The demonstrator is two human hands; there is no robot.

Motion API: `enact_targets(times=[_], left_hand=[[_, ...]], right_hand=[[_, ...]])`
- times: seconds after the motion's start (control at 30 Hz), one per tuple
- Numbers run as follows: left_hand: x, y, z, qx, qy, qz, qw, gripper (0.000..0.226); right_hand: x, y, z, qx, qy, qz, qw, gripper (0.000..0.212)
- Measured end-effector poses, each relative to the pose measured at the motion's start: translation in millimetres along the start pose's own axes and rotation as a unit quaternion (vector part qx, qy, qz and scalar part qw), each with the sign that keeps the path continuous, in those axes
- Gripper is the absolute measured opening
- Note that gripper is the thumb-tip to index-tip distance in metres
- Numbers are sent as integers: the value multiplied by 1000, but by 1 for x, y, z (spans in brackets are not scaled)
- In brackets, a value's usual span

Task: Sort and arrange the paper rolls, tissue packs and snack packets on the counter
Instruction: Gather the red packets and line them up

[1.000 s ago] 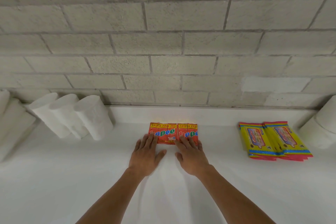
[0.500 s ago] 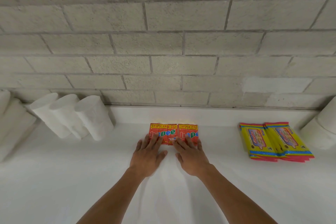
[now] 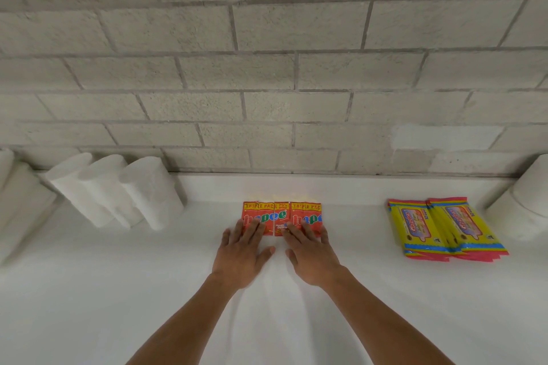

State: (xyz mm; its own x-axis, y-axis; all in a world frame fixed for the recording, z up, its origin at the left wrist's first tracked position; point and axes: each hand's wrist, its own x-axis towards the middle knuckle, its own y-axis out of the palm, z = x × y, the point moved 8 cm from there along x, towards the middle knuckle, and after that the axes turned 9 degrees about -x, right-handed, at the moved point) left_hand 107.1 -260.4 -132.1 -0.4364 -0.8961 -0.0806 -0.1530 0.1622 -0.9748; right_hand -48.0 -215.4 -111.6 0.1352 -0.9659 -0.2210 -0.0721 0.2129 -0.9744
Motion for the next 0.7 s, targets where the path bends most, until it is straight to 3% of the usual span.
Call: enact_targets(times=[0.33, 0.53, 0.7], left_hand=[[0, 1, -4, -2, -3, 3, 1000, 76], [0, 0, -2, -10, -6, 10, 1000, 75], [-6, -4, -4, -36, -6, -13, 999, 79]], right_hand=[[3, 3, -2, 30, -11, 7, 999, 57], [0, -5, -5, 41, -10, -41, 998, 57], [-4, -12, -23, 71, 70, -98, 990, 55]])
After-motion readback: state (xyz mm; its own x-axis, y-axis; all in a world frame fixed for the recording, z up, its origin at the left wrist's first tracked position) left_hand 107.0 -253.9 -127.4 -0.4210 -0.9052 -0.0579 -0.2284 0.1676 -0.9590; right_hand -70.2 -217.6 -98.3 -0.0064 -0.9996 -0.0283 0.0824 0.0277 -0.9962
